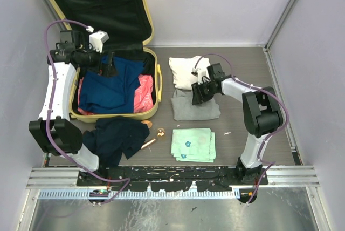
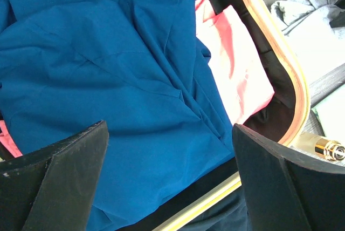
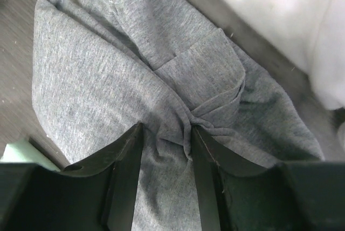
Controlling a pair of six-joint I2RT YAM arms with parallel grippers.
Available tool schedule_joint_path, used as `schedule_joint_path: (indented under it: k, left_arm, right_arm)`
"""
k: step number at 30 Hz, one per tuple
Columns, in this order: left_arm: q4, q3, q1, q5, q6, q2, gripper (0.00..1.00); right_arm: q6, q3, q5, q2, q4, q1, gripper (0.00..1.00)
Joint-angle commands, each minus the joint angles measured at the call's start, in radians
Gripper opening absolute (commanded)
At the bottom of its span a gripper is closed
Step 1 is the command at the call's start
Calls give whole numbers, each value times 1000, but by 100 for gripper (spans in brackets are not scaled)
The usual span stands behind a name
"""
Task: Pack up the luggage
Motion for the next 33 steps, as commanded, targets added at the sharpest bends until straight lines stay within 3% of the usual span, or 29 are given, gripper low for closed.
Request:
schedule_joint_path:
  k: [1, 7, 12, 17, 27, 33]
  left_arm:
    - [51, 5, -12, 24, 15, -23, 98]
    - [67, -10, -70, 20, 5, -23, 98]
    - [93, -21, -138, 9, -18, -18, 98]
    - [107, -8, -161, 7, -62, -3, 98]
    - [108, -5, -168, -13, -101, -4, 98]
    - [146, -43, -217, -63, -157, -24, 98]
  right_arm:
    - [23, -98, 14, -39, -159, 5, 45]
    - [-21, -88, -32, -137, -254, 4, 49]
    - [0, 93, -38, -119, -210, 3, 59]
    - [-36, 292, 54, -6, -162, 4, 72]
    - [17, 600, 136, 278, -131, 20, 72]
    - [5, 632, 120, 358, -175, 17, 71]
